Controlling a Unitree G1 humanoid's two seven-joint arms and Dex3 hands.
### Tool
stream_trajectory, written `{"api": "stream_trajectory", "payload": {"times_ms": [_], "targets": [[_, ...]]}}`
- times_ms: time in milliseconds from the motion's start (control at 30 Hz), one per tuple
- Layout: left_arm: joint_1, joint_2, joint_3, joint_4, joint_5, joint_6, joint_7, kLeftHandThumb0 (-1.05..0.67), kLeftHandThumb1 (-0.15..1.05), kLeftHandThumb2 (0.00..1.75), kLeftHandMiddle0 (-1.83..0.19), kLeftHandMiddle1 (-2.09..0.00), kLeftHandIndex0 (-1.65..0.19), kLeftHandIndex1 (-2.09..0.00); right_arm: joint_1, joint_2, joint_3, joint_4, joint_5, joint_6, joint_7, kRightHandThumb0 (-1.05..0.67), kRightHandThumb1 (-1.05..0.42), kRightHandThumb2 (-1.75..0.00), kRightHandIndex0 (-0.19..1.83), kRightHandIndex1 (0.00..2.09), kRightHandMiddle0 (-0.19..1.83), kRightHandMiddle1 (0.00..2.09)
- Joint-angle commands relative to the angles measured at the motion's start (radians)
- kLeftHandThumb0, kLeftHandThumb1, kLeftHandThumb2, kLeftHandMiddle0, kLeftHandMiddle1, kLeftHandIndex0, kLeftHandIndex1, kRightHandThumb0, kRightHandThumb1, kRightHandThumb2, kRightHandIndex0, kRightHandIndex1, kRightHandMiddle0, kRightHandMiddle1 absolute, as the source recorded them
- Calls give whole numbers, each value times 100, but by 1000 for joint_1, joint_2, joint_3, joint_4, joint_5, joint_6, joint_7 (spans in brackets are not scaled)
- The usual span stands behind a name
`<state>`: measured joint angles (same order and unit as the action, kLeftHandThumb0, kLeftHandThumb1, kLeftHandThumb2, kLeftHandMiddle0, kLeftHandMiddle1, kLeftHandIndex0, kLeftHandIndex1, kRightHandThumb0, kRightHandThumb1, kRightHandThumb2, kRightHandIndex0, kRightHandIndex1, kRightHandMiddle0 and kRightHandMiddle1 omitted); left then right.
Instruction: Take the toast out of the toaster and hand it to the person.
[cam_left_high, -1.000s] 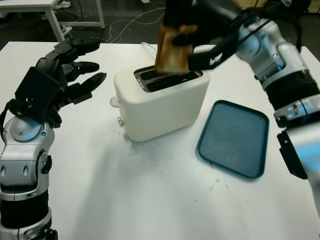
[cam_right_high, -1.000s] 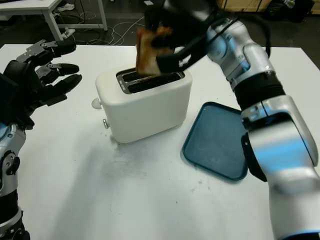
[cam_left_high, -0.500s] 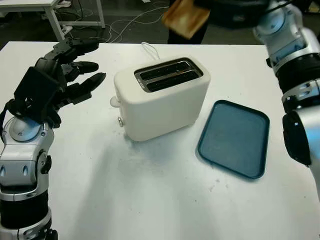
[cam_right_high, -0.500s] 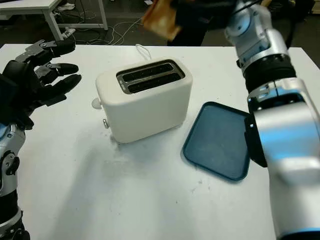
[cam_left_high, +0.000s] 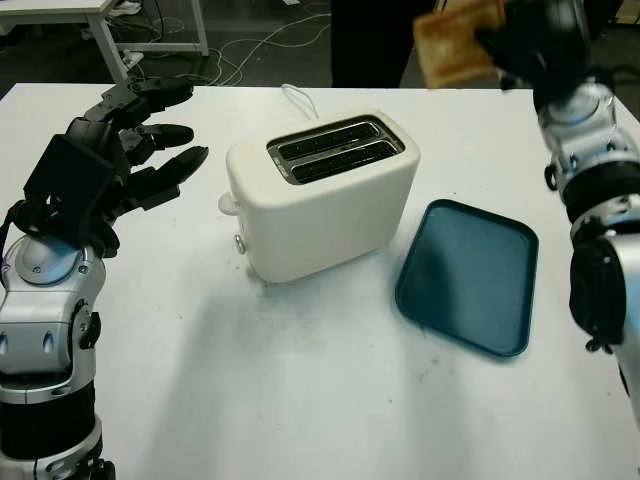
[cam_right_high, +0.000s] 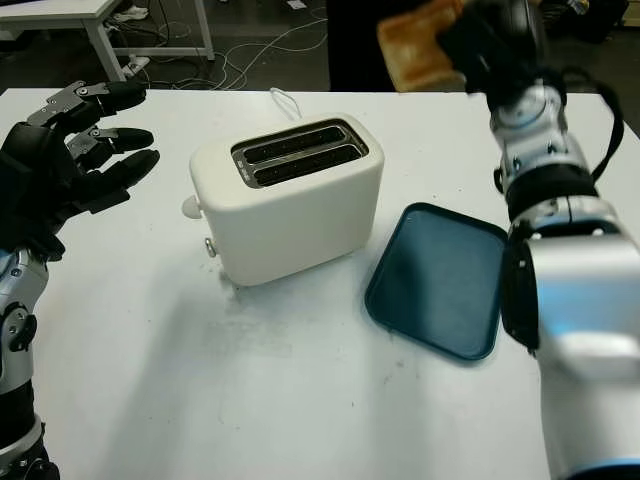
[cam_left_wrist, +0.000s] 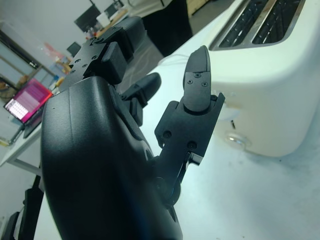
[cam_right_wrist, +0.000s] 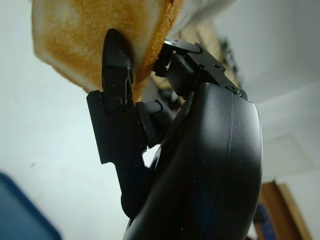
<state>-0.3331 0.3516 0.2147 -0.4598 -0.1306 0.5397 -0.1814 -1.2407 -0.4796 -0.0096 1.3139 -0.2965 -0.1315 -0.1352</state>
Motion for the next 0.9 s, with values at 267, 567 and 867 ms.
{"api": "stream_trajectory", "payload": {"times_ms": [267, 567, 867], "targets": [[0, 3, 3, -22, -24, 29, 3, -16, 71, 48, -18, -99, -32, -58, 65, 72, -128, 15, 149, 53, -2, -11, -92, -40, 61, 175, 20, 167], [3, 3, -4, -37, -18, 44, 9, -15, 71, 50, -17, -99, -31, -59, 70, 112, -213, 24, 235, 122, 4, -16, -92, -41, 61, 175, 26, 175], [2, 2, 2, -42, -26, 55, 9, -15, 72, 51, -16, -97, -30, -58, 106, 132, -212, 26, 231, 119, 46, -15, -92, -44, 60, 175, 26, 175]]}}
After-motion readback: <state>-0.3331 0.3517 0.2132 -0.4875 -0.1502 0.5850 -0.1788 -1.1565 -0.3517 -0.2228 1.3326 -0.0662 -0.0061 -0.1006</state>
